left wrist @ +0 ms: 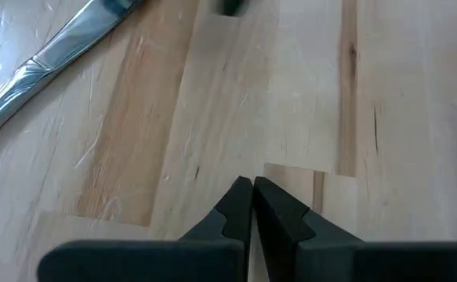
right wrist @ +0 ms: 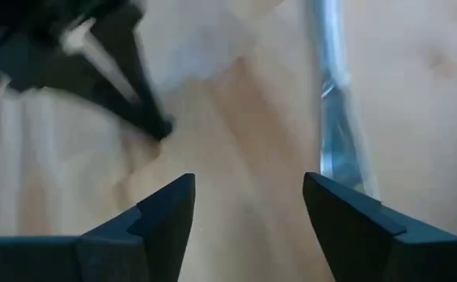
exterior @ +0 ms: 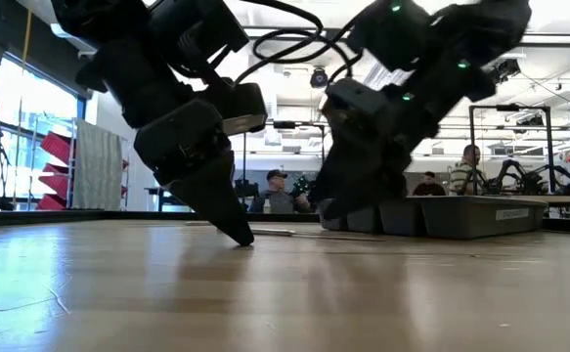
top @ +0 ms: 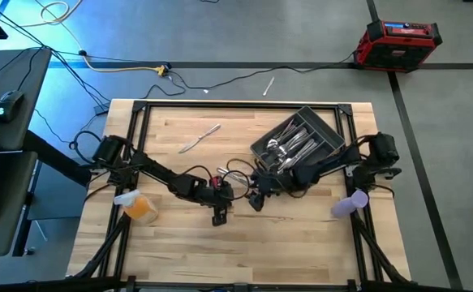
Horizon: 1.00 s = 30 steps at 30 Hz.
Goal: Sort silverware
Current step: Put the knife in the silverware tray
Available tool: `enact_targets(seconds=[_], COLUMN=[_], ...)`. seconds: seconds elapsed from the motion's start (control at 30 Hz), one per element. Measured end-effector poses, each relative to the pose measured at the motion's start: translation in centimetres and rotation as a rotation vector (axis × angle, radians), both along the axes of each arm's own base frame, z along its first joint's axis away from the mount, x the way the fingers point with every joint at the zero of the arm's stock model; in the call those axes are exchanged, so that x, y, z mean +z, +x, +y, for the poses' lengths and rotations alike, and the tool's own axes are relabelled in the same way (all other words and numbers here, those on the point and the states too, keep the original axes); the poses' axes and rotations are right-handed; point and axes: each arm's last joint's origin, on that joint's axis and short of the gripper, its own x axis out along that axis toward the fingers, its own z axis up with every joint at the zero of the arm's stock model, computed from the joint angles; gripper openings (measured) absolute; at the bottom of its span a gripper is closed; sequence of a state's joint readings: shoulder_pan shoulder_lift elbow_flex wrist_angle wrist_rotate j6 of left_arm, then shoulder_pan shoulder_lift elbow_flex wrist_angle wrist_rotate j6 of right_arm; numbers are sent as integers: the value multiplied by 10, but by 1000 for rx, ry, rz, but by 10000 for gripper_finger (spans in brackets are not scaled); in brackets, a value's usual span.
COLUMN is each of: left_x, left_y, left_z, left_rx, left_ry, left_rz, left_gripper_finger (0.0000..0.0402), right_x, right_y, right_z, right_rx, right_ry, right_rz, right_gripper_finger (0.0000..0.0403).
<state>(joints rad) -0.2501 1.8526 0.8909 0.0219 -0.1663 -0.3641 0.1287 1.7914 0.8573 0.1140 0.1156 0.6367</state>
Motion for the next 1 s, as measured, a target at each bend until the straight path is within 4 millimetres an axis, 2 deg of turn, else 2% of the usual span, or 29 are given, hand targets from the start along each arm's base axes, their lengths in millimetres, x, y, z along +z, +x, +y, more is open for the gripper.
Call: enact_targets(seconds=[0.2, 0.33, 0.47, 0.7, 0.83, 1.0], left_x=[0, -1, -1, -1, -1, -1], left_y=[-1, -1, -1, -1, -1, -1], left_z=[0, 1, 1, 2, 2, 2], left_rx=[4, 11, 16, 21, 22, 23], left_ry=[8, 22, 31, 36, 36, 37], left_rz=[6, 11, 11, 10, 10, 9], left_gripper_finger=[0, 0, 0, 0, 0, 0], right_x=[3, -11, -13, -4, -4, -6], right_y=[6, 10, 18, 27, 28, 25], right_z=[-15, -15, -11, 11, 21, 22], right_rx=[-28, -18, 18, 108, 121, 135], right_ry=[-78, -83, -28, 43, 73, 73], right_rz=[129, 198, 197, 139, 118, 143], right_gripper_finger=[232, 232, 232, 232, 232, 232])
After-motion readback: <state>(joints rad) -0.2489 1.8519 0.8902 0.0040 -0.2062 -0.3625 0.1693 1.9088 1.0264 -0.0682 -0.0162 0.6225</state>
